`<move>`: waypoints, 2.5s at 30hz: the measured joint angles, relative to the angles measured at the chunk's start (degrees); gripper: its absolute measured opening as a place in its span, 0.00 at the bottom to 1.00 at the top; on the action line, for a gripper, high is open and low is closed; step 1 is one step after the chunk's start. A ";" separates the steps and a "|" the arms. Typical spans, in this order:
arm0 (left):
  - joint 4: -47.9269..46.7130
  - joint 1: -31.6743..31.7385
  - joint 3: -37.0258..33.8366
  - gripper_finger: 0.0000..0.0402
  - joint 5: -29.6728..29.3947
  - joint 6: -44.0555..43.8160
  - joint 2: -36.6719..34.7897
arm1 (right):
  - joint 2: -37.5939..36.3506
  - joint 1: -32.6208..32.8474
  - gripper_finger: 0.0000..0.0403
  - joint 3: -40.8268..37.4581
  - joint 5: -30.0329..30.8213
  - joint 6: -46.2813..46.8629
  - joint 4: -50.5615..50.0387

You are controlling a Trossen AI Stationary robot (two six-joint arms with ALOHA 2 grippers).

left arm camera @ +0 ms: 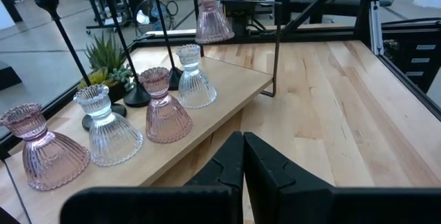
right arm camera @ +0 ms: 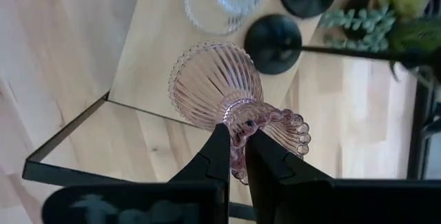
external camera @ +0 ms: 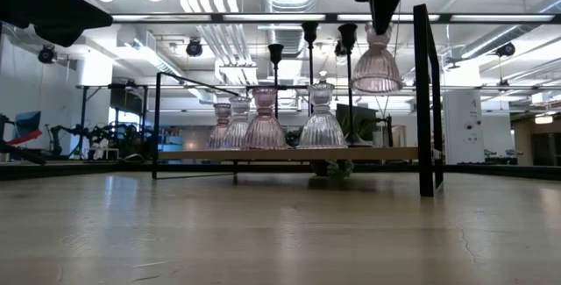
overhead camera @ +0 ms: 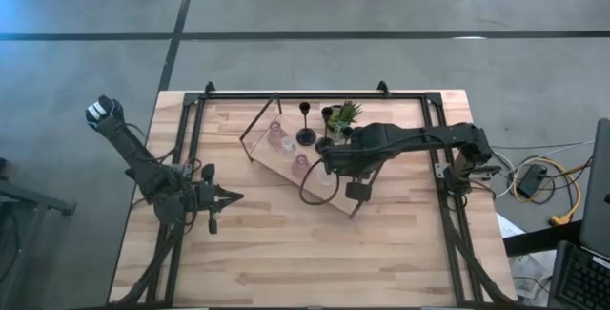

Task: Pick & Place candle stick holders
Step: Put the pink glass candle holder on the shelf

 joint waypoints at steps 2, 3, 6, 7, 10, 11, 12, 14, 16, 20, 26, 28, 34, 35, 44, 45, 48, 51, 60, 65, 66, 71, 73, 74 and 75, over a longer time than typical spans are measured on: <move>0.00 -0.02 0.00 0.03 0.00 0.01 0.00 | -0.14 0.01 0.04 -1.33 -0.02 0.65 0.15; 0.00 -0.01 0.00 0.03 0.00 0.01 0.01 | -0.18 -0.10 0.04 -2.14 0.01 0.86 0.39; 0.00 -0.02 0.00 0.03 0.00 0.01 0.01 | -0.17 -0.63 0.04 -4.52 -0.04 1.43 1.41; 0.00 -0.01 0.00 0.03 0.00 0.01 0.00 | -0.18 -0.73 0.04 -5.26 -0.08 1.56 1.97; 0.00 -0.02 0.00 0.03 0.00 0.01 0.00 | -0.19 -0.89 0.04 -7.04 -0.47 1.68 3.74; 0.00 -0.02 0.00 0.03 0.00 0.01 0.00 | -0.17 -0.90 0.04 -7.59 -0.88 1.74 4.23; 0.00 0.00 0.00 0.03 0.00 0.01 0.00 | -0.17 -0.96 0.04 -8.13 -0.99 1.86 4.73; 0.00 0.00 0.00 0.03 0.00 0.01 0.00 | -0.19 -0.98 0.04 -9.22 -1.13 1.96 6.39; 0.00 -0.01 0.00 0.03 0.00 0.00 0.00 | -0.18 -1.04 0.04 -10.30 -1.19 2.01 7.65; 0.00 -0.02 0.00 0.03 0.00 0.01 0.01 | -0.19 -0.99 0.04 -12.56 -1.54 2.63 8.68; 0.00 0.00 0.00 0.03 0.00 0.01 0.00 | -0.19 -0.99 0.04 -14.89 -1.97 3.25 11.11; -0.02 -0.01 0.00 0.03 0.00 0.00 0.00 | -0.19 -0.98 0.04 -15.58 -1.99 3.25 11.79; 0.00 0.00 0.00 0.03 0.00 0.01 0.00 | -0.19 -0.98 0.04 -16.64 -1.96 3.59 13.03; 0.00 0.00 0.00 0.03 0.00 0.00 0.00 | -0.19 -0.98 0.04 -16.64 -1.94 3.67 13.19; -0.02 0.00 0.00 0.03 0.00 0.01 0.01 | 0.96 -1.02 0.04 -16.64 -1.68 5.41 13.56; 0.00 -0.02 0.00 0.03 0.00 0.01 0.00 | 1.04 -1.02 0.04 -16.64 -1.51 5.80 13.51; 0.00 -0.01 0.00 0.03 0.00 0.01 0.00 | 1.23 -1.02 0.04 -16.62 -1.16 6.68 13.42; 0.00 -0.01 0.00 0.03 0.00 0.00 0.01 | 1.25 -1.02 0.04 -16.62 -1.10 7.64 13.41; 0.00 0.00 0.00 0.03 0.00 0.01 0.00 | 1.29 -1.02 0.04 -16.62 -1.13 9.97 12.49; 0.00 -0.01 0.00 0.03 0.00 0.01 0.00 | 1.31 -1.02 0.06 -16.69 -1.26 10.11 12.50; 0.00 0.00 0.00 0.03 0.00 0.01 0.00 | 1.34 -1.02 0.08 -16.69 -1.36 10.16 12.50; 0.00 0.00 0.00 0.03 0.00 0.00 0.00 | 1.40 -1.02 0.17 -16.73 -1.43 10.19 12.54; 0.00 -0.01 0.00 0.03 0.00 0.01 0.01 | 1.40 -1.02 0.19 -16.73 -1.40 10.11 12.63; 0.00 0.00 0.00 0.03 0.00 0.01 0.00 | 1.40 -1.02 0.20 -16.73 -1.39 10.11 12.66; 0.00 0.00 0.00 0.03 0.00 0.01 0.00 | 1.38 -1.02 0.21 -16.73 -1.37 10.06 12.71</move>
